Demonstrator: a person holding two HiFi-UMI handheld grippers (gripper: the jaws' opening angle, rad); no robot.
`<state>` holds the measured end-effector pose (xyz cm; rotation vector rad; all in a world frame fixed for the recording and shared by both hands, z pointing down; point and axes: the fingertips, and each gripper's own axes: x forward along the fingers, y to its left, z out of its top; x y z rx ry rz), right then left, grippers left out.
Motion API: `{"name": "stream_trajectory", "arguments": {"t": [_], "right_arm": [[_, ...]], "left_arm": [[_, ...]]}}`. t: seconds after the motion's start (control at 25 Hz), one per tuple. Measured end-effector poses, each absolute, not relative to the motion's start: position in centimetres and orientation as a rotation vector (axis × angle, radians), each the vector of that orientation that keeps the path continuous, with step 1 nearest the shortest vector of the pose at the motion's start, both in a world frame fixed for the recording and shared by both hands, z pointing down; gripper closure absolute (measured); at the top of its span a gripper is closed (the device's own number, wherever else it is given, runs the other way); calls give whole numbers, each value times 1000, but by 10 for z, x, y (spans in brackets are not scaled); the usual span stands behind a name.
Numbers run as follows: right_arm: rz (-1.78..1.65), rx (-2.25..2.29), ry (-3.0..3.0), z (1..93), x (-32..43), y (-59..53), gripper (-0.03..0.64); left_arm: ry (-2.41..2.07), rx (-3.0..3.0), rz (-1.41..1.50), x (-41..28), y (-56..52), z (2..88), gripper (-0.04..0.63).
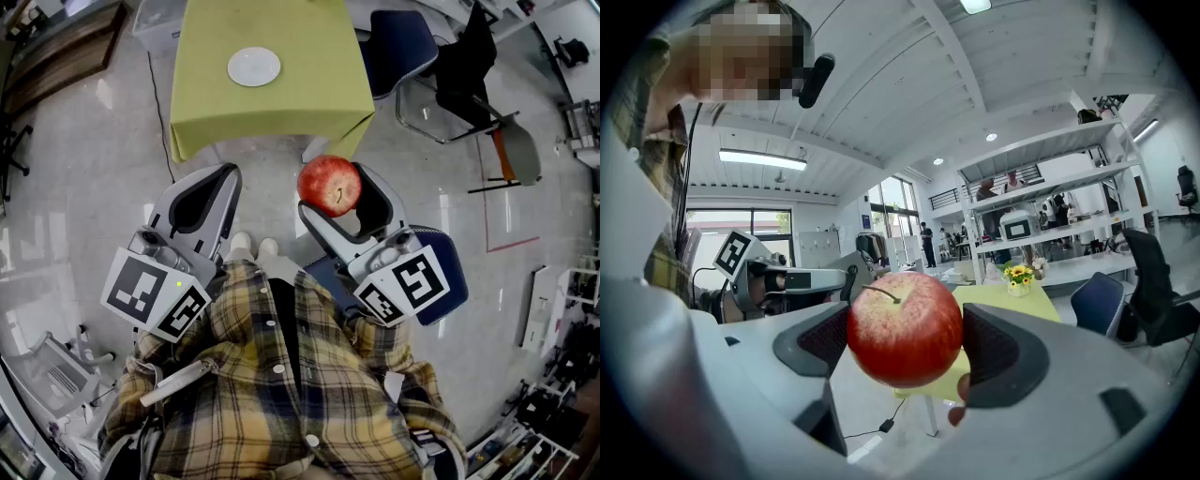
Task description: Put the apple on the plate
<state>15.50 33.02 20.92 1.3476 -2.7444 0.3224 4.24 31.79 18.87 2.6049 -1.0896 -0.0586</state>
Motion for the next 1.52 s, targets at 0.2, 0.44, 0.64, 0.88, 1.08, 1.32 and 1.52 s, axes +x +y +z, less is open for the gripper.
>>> {"name": "stream_trajectory", "arguments": {"t": [0.2, 0.44, 0.64, 0.88, 1.08, 1.32, 1.52], "right_arm": [[319, 1341, -2743, 213, 154, 330, 239], [332, 1347, -2749, 218, 155, 330, 239], [340, 1329, -2758, 217, 155, 332, 239], [361, 1292, -2764, 220, 154, 332, 239], [366, 1273, -2766, 220, 151, 330, 239], [391, 1292, -2748, 230, 140, 311, 239], [405, 1306, -2731, 233, 130, 282, 239]], "left_arm": [[-1096, 2603, -62, 41, 318, 193, 588], [-1122, 2593, -71, 37, 319, 197, 588], [-1143, 2580, -77, 34, 324, 198, 588], [-1189, 2554, -81, 28, 323, 199, 587], [-1199, 2546, -75, 27, 322, 200, 588], [-1175, 2541, -73, 16, 300, 210, 588], [-1147, 2539, -59, 7, 271, 214, 588]]}}
